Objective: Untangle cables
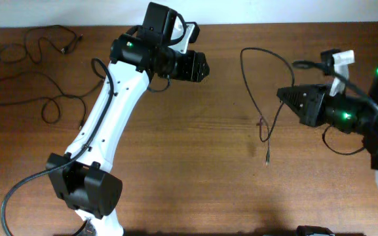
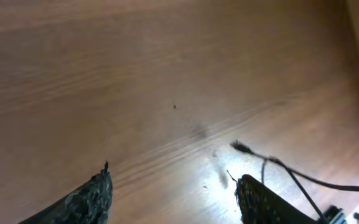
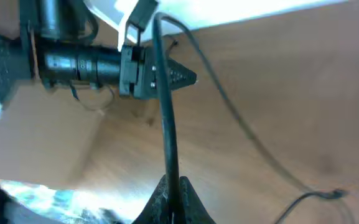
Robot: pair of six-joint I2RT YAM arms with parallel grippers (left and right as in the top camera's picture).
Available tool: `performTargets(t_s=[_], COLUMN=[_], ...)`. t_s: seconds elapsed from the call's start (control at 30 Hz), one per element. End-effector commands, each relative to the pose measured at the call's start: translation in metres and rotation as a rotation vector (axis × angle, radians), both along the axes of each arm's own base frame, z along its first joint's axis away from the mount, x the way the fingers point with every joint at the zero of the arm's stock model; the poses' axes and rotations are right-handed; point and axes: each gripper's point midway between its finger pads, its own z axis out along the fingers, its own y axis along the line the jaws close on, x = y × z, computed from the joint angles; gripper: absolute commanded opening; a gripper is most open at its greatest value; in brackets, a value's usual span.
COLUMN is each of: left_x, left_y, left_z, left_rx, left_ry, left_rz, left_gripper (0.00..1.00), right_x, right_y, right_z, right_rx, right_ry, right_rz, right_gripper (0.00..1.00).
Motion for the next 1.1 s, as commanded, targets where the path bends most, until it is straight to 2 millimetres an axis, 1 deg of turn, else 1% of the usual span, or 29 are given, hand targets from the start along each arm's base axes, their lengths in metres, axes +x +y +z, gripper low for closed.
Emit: performTargets(t_s=[0.0, 0.03, 0.07, 0.1, 0.13, 0.17, 0.2, 0.23, 0.27, 0.3, 0.33, 0.37, 0.4, 0.43, 0.47, 0.5, 0.53, 0.57, 0.6, 0.67, 0.73, 0.8, 0.83, 0.87, 0.9, 0.97, 1.03, 1.07], left_x=[0.006, 0.006, 0.006, 0.006, 0.006, 0.005, 0.004, 0.004, 0.005, 0.005, 0.004, 0.004, 0.004, 0.004, 0.004, 0.003, 0.003, 0.003, 0.003, 0.005, 0.001, -0.015, -0.025, -0.03, -0.033, -0.034, -0.033, -0.033], left_y=[0.007, 0.007, 0.007, 0.007, 0.007, 0.008, 0.008, 0.008, 0.008, 0.008, 0.008, 0.008, 0.008, 0.008, 0.008, 0.008, 0.008, 0.008, 0.008, 0.002, -0.013, -0.039, -0.054, -0.063, -0.07, -0.076, -0.077, -0.076], left_z=[-0.005, -0.005, -0.005, -0.005, -0.005, -0.006, -0.007, -0.006, -0.006, -0.006, -0.006, -0.007, -0.007, -0.007, -0.007, -0.007, -0.007, -0.007, -0.007, -0.002, 0.008, 0.029, 0.047, 0.062, 0.078, 0.095, 0.096, 0.096], left_rx=[0.04, 0.04, 0.04, 0.04, 0.041, 0.045, 0.047, 0.047, 0.045, 0.045, 0.046, 0.047, 0.047, 0.047, 0.047, 0.047, 0.047, 0.048, 0.047, 0.01, -0.075, -0.267, -0.395, -0.487, -0.576, -0.672, -0.712, -0.727], left_ry=[-0.016, -0.016, -0.016, -0.016, -0.014, -0.007, -0.004, -0.005, -0.01, -0.011, -0.008, -0.005, -0.003, -0.003, -0.003, -0.003, -0.002, -0.001, -0.002, -0.014, -0.013, 0.051, 0.093, 0.125, 0.168, 0.283, 0.452, 0.536], left_rz=[0.017, 0.018, 0.018, 0.018, 0.017, 0.018, 0.016, 0.016, 0.016, 0.016, 0.016, 0.016, 0.016, 0.015, 0.016, 0.015, 0.015, 0.015, 0.015, -0.004, -0.057, -0.139, -0.191, -0.221, -0.235, -0.184, -0.06, 0.004], left_gripper=[0.68, 0.7, 0.7, 0.7, 0.7, 0.7, 0.71, 0.71, 0.71, 0.7, 0.71, 0.71, 0.71, 0.71, 0.71, 0.71, 0.71, 0.71, 0.7, 0.7, 0.72, 0.73, 0.73, 0.72, 0.68, 0.62, 0.6, 0.58], right_x=[-0.006, -0.001, 0.014, 0.018, 0.005, -0.002, -0.004, -0.011, -0.025, -0.042, -0.052, -0.045, -0.015, 0.006, 0.019, 0.017, 0.011, 0.003, 0.002, -0.001, -0.003, -0.001, 0.001, 0.002, 0.002, 0.003, 0.004, 0.004], right_y=[0.009, 0.005, -0.02, -0.055, -0.082, -0.07, -0.045, -0.004, 0.026, 0.04, 0.045, 0.044, 0.031, 0.01, -0.02, -0.05, -0.063, -0.066, -0.06, -0.036, -0.03, -0.033, -0.033, -0.033, -0.033, -0.019, 0.001, 0.008], right_z=[0.016, 0.014, -0.003, -0.03, -0.056, -0.057, -0.044, -0.01, 0.032, 0.067, 0.09, 0.094, 0.073, 0.041, 0.006, -0.026, -0.042, -0.051, -0.048, -0.03, -0.026, -0.029, -0.031, -0.033, -0.034, -0.033, -0.026, -0.024], right_rx=[0.315, 0.286, 0.164, 0.047, -0.021, 0.01, 0.088, 0.221, 0.343, 0.422, 0.432, 0.389, 0.32, 0.253, 0.177, 0.106, 0.06, 0.02, 0.028, 0.069, 0.094, 0.106, 0.112, 0.104, 0.08, 0.026, -0.013, -0.02], right_ry=[0.319, 0.29, 0.256, 0.322, 0.449, 0.486, 0.473, 0.384, 0.249, 0.119, -0.016, -0.106, -0.054, 0.071, 0.216, 0.352, 0.419, 0.449, 0.44, 0.361, 0.359, 0.385, 0.401, 0.4, 0.383, 0.305, 0.196, 0.165], right_rz=[-0.135, -0.16, -0.311, -0.538, -0.733, -0.667, -0.52, -0.233, 0.05, 0.269, 0.406, 0.399, 0.189, -0.048, -0.312, -0.54, -0.632, -0.638, -0.596, -0.419, -0.387, -0.419, -0.428, -0.423, -0.396, -0.263, -0.111, -0.068], right_gripper=[0.04, 0.04, 0.04, 0.04, 0.04, 0.04, 0.04, 0.04, 0.04, 0.04, 0.04, 0.04, 0.04, 0.04, 0.04, 0.04, 0.04, 0.04, 0.04, 0.04, 0.04, 0.04, 0.04, 0.04, 0.04, 0.04, 0.04, 0.04])
